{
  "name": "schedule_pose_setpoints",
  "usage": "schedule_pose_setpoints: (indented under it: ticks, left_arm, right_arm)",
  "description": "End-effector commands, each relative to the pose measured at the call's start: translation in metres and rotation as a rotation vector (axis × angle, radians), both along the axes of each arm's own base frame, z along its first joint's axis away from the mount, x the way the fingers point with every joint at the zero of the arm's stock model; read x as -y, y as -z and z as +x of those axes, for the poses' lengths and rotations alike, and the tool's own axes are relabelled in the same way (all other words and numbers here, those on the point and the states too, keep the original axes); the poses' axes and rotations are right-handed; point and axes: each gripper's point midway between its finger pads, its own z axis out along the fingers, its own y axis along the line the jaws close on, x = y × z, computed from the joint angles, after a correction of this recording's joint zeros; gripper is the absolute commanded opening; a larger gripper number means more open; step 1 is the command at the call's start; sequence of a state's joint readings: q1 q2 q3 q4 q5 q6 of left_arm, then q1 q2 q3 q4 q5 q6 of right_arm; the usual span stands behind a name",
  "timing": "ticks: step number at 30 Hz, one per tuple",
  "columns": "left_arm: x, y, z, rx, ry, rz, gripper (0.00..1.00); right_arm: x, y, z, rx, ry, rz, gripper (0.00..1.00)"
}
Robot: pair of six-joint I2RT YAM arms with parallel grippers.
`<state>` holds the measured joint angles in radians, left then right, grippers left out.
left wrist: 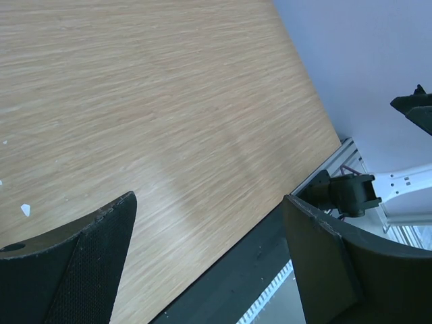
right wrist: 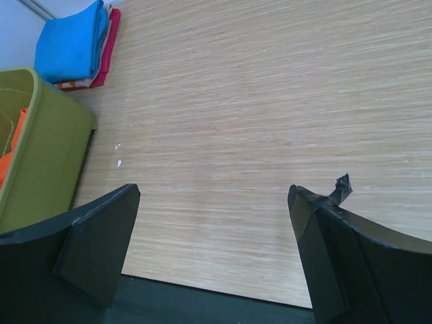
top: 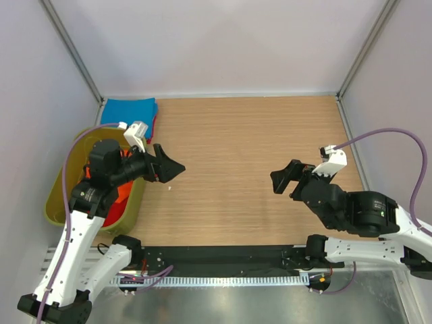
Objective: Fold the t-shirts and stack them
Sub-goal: Grab the tshirt from the pile
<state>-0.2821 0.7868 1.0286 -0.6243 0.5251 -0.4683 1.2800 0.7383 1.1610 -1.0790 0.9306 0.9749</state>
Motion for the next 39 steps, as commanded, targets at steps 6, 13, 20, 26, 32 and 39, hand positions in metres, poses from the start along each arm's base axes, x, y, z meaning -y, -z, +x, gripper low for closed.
schedule_pose_setpoints:
  ticks: [6, 13, 20, 26, 32, 39]
  left_arm:
    - [-0.004, -0.024, 0.008, 0.045, -0.052, -0.017, 0.86]
    - [-0.093, 0.011, 0.072, -0.156, -0.564, 0.357, 0.77]
    - [-0.188, 0.042, 0.108, -0.281, -0.949, 0.410, 0.77]
    - [-0.254, 0.129, 0.119, -0.552, -1.052, 0.369, 0.76]
    - [-0.280, 0.167, 0.134, -0.658, -1.052, 0.287, 0.75]
    - [-0.286, 0.217, 0.143, -0.830, -1.021, 0.325, 0.49]
  right_arm:
    - [0.009, -0.002, 0.001, 0.024, 0.028, 0.020, 1.00]
    - [0.007, -0.009, 0.000, 0.041, -0.003, 0.027, 1.00]
    - [0.000, -0.025, -0.002, 0.064, -0.067, 0.020, 1.00]
    - [-0.007, -0.018, -0.001, 0.073, -0.096, 0.000, 1.00]
    - [-0.011, -0.007, -0.003, 0.060, -0.115, 0.006, 1.00]
    - [-0.009, -0.018, -0.002, 0.090, -0.122, -0.006, 1.00]
